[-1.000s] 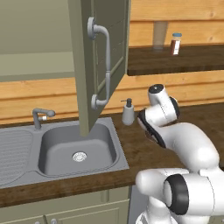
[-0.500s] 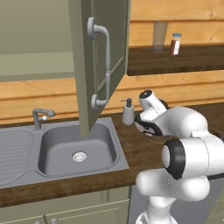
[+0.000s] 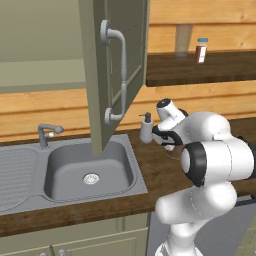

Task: Open the cabinet, pick up the bread from the cabinet and place it in the basket. Then move the basket to the dining counter.

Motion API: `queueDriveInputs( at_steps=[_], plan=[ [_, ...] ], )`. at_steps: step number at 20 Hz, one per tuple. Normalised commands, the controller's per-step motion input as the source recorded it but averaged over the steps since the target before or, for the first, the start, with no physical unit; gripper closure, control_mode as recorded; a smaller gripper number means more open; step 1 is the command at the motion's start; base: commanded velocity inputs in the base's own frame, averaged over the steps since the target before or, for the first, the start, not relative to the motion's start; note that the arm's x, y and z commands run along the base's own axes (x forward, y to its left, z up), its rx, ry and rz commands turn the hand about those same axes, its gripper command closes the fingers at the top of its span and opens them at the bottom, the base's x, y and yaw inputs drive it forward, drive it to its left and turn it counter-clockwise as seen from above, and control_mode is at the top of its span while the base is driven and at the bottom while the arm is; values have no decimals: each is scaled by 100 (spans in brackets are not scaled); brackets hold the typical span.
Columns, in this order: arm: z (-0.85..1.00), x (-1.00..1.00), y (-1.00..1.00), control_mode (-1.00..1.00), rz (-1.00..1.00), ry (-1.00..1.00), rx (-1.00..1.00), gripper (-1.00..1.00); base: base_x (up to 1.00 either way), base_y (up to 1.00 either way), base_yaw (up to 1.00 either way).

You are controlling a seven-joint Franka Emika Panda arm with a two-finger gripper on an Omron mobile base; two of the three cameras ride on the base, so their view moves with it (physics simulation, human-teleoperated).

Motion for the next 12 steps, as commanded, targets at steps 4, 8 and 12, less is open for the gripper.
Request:
queueDriveInputs(
  at_steps=[4, 8, 12],
  plan=[
    [-63, 0, -19, -100, 0, 1, 0, 100, 0, 0, 0],
    [-51, -4, -28, -100, 0, 0, 0, 100, 0, 0, 0],
    [3, -24, -24, -100, 3, 0, 0, 100, 0, 0, 0]
  ],
)
